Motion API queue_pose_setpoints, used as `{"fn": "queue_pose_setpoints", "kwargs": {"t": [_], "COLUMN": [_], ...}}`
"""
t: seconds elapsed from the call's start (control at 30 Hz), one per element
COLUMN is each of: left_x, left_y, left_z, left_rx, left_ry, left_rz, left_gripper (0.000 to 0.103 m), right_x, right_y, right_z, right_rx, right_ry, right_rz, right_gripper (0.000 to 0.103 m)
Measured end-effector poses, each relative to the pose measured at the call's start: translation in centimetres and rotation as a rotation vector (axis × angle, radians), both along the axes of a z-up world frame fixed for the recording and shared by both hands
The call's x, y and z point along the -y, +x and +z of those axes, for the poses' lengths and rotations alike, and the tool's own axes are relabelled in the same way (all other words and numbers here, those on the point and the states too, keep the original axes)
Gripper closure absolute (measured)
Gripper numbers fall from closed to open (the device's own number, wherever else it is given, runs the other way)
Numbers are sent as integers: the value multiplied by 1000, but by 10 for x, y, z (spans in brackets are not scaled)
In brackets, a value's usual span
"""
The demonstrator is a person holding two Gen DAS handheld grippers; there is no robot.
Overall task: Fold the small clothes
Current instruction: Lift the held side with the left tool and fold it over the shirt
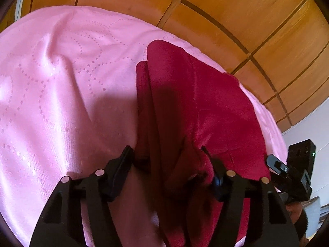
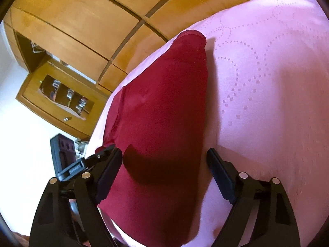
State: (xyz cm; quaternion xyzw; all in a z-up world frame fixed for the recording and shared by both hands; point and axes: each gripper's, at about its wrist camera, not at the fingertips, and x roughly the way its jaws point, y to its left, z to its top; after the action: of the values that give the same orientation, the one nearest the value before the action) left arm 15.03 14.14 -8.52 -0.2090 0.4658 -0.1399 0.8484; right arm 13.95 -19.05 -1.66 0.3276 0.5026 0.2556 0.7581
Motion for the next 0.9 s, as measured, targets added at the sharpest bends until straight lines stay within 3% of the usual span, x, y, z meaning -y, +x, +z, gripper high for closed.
{"fn": "queue_pose_setpoints", "kwargs": {"t": [0.13, 0.57, 0.63, 0.77, 0.9], "left_x": [0, 2, 3, 11, 14], "left_y": [2, 3, 2, -1, -9], "left_z": [-2, -4, -2, 5, 14], "left_rx": [-11, 6, 5, 32, 79], "left_ry": [-5, 4, -4, 48, 76], "left_rz": [-7, -20, -29, -50, -38], "left_gripper": [25, 20, 33, 41, 53], "right_x": [-2, -16, -19, -22, -26], "right_y": [6, 17, 21, 23, 22], "right_z": [-2, -4, -5, -7, -2], "right_rx": [-11, 5, 4, 10, 39], "right_ry": [24, -13, -19, -36, -54], "right_rz": [-1, 36, 35, 34, 30], "right_gripper": [19, 19, 19, 19, 28]}}
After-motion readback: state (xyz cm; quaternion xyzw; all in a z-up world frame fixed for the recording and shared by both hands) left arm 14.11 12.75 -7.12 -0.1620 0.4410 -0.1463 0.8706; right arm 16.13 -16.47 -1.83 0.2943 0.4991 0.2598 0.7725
